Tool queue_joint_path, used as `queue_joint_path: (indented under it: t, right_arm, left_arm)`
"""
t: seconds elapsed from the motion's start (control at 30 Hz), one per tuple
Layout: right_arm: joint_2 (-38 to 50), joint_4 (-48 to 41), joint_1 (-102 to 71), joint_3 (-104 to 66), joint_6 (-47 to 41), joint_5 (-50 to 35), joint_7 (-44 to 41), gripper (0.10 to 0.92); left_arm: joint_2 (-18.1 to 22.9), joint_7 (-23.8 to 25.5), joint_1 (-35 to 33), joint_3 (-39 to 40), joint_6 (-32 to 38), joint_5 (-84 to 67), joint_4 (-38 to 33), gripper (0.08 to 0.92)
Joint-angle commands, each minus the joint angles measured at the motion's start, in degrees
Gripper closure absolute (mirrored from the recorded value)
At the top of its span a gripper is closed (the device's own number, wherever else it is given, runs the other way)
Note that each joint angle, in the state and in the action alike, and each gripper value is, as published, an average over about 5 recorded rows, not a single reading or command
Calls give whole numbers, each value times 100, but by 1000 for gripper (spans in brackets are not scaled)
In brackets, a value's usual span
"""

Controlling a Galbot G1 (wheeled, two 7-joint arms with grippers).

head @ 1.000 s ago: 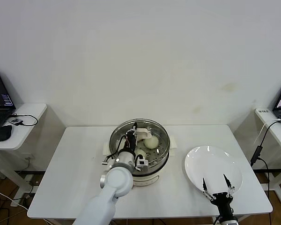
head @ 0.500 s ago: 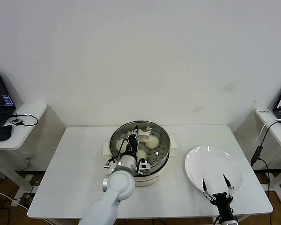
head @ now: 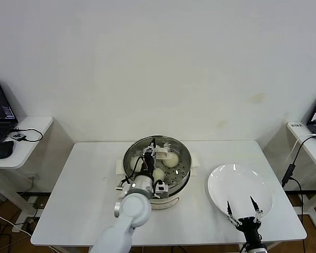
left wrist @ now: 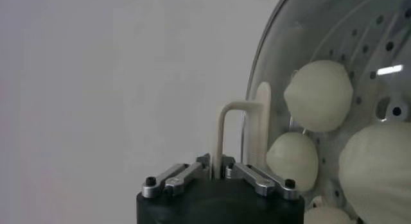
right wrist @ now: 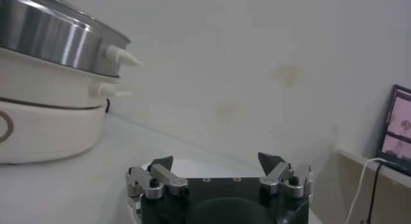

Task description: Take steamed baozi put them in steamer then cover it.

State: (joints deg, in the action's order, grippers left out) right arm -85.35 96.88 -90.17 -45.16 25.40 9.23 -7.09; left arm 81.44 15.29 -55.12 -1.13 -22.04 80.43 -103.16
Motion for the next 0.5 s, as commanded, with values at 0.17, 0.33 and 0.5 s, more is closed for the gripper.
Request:
queue_joint_path:
  t: [0.17,0.33,0.5]
  right_arm:
    - [-20,9,-23,35,-4,24,1,203]
    - [-21,11,-44,67,-8,32,0,203]
    - [-13,20,-59,104,-8,16,-7,203]
  left_arm:
    - [-434,-74,-796,14,100,-132,-1236,464]
    - [-726,-154,-1339,-143,189,-447,-2067,316]
    - [-1094,-629,-2177,-517,302,-1666,-2840,197]
